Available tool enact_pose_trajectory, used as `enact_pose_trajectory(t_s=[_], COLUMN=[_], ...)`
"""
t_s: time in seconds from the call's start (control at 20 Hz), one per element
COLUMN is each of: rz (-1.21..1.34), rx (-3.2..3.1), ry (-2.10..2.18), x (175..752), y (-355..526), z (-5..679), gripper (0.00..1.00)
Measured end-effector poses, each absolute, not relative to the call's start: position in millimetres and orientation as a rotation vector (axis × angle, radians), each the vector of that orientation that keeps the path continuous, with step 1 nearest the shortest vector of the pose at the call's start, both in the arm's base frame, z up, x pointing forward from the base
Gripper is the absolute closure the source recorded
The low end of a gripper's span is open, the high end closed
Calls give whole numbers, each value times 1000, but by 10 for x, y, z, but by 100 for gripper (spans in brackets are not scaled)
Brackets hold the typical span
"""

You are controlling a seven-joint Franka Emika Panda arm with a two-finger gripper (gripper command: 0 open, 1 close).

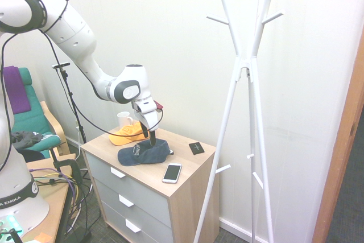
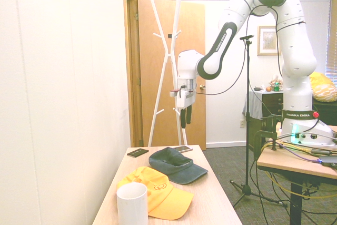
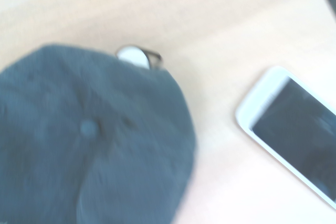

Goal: Hang the cap

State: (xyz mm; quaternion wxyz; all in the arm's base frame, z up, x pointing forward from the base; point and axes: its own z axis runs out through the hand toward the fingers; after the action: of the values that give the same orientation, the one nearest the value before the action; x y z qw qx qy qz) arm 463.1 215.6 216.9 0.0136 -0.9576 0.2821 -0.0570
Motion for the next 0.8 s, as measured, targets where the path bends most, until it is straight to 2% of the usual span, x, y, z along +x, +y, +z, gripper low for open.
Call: enact_pose_trajectory(t_s=[0.4, 0.45, 0.8], rz=[-207, -200, -148], rx=[-2994, -2999, -3018], ry=[824, 823, 854], x=[4987, 4999, 4989], y=[2703, 2739, 2810], z=[1735, 1664, 1335], gripper=[0, 100, 100])
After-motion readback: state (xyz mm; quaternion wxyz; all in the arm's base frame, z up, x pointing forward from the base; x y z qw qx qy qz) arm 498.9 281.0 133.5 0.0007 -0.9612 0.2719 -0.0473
